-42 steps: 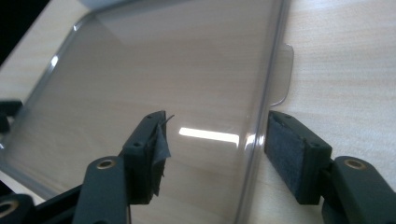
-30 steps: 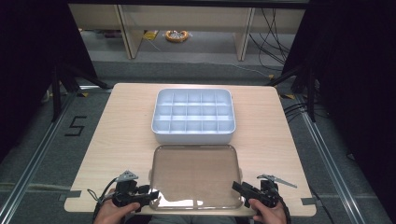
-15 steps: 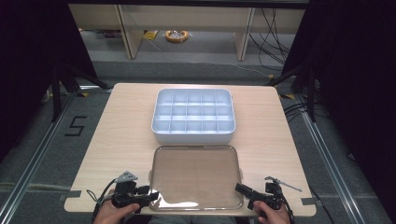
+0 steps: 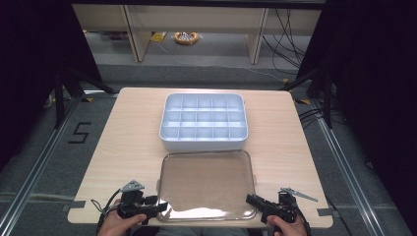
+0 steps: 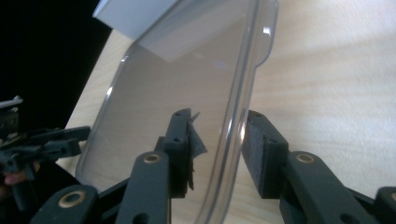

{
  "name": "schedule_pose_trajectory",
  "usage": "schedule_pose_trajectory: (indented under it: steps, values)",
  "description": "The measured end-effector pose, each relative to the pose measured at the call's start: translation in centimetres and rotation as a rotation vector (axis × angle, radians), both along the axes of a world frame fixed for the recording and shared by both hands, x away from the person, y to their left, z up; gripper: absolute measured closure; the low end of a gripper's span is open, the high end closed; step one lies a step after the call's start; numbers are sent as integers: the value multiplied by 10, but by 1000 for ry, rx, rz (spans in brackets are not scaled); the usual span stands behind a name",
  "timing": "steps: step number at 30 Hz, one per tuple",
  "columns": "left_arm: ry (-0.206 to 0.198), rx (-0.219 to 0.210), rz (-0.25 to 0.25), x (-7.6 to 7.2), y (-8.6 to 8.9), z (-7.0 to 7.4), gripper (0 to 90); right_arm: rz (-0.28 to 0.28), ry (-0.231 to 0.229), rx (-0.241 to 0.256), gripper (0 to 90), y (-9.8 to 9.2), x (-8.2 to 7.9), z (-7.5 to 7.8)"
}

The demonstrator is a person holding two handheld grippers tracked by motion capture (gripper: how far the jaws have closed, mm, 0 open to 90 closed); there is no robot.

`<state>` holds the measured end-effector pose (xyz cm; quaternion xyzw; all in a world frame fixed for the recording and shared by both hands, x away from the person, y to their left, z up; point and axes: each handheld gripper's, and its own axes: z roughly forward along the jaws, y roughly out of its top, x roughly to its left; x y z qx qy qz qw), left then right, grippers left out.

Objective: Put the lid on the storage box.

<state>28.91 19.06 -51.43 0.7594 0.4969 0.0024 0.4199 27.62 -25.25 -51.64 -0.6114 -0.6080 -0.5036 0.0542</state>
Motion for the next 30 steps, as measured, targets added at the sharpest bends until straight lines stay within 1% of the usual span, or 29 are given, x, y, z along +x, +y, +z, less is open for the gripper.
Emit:
schedule_pose_trajectory:
  steps: [1, 2, 3, 4, 5, 6, 7, 10, 13, 14, 15, 16, 17, 19, 20, 21, 22, 23, 24, 25, 26, 27, 28, 29, 30]
  values:
    - [3, -8, 6, 0, -1, 0, 400, 0, 0, 0, 648, 0, 0, 0]
    - [6, -16, 9, 0, -1, 0, 382, 19, -70, -43, 645, -2, 1, -1]
    - [5, -13, 6, 0, -2, 0, 368, 33, -75, -47, 644, -2, -1, 1]
    - [1, 0, -7, 1, 0, 0, 362, 36, -94, -38, 644, -2, -2, 2]
    - [5, -17, 10, 1, -1, 0, 353, 51, -111, -26, 645, -3, -4, 4]
    - [9, -21, 8, 2, 0, 0, 353, 51, -111, -26, 645, -3, -4, 4]
    - [10, -26, 19, 2, -1, 0, 351, 47, -125, -27, 645, -2, -6, 5]
    - [8, -33, 27, 3, 0, -1, 341, 83, -205, -52, 641, -3, -11, 9]
    - [3, -33, 39, 3, -1, -1, 332, 78, -218, -45, 641, 0, -14, 12]
    - [5, -35, 41, 4, 0, -1, 324, 95, -226, -57, 641, 0, -16, 14]
    - [2, -35, 43, 4, 0, -1, 318, 95, -245, -67, 642, 1, -16, 14]
    - [-1, -33, 43, 4, 0, -1, 316, 100, -243, -63, 642, 1, -19, 16]
    - [-6, -33, 41, 4, 0, -2, 316, 108, -257, -75, 641, 1, -19, 16]
    - [-9, -33, 44, 4, 1, -2, 316, 112, -252, -56, 641, 1, -21, 18]
    - [-10, -40, 48, 5, 1, -2, 316, 116, -256, -61, 642, 2, -22, 19]
    - [-8, -41, 50, 5, 2, -2, 314, 127, -278, -62, 641, 2, -22, 18]
    - [-7, -49, 58, 5, 2, -3, 310, 134, -311, -77, 641, 2, -21, 17]
    - [-1, -54, 62, 5, 3, -3, 309, 144, -316, -80, 641, 2, -23, 18]
    - [3, -68, 70, 6, 3, -3, 309, 144, -316, -80, 641, 2, -23, 18]
    - [4, -69, 69, 6, 4, -3, 309, 153, -323, -88, 641, 1, -23, 19]
    - [1, -64, 67, 6, 5, -3, 309, 153, -325, -80, 640, 2, -24, 19]
    - [0, -64, 68, 7, 4, -3, 308, 164, -352, -98, 640, 1, -24, 19]
    - [-1, -60, 66, 6, 4, -3, 306, 170, -347, -89, 640, 3, -26, 21]
    - [-1, -65, 69, 6, 3, -3, 303, 173, -359, -94, 640, 3, -27, 22]
    - [-1, -61, 71, 6, 3, -3, 300, 179, -371, -110, 640, 3, -27, 22]
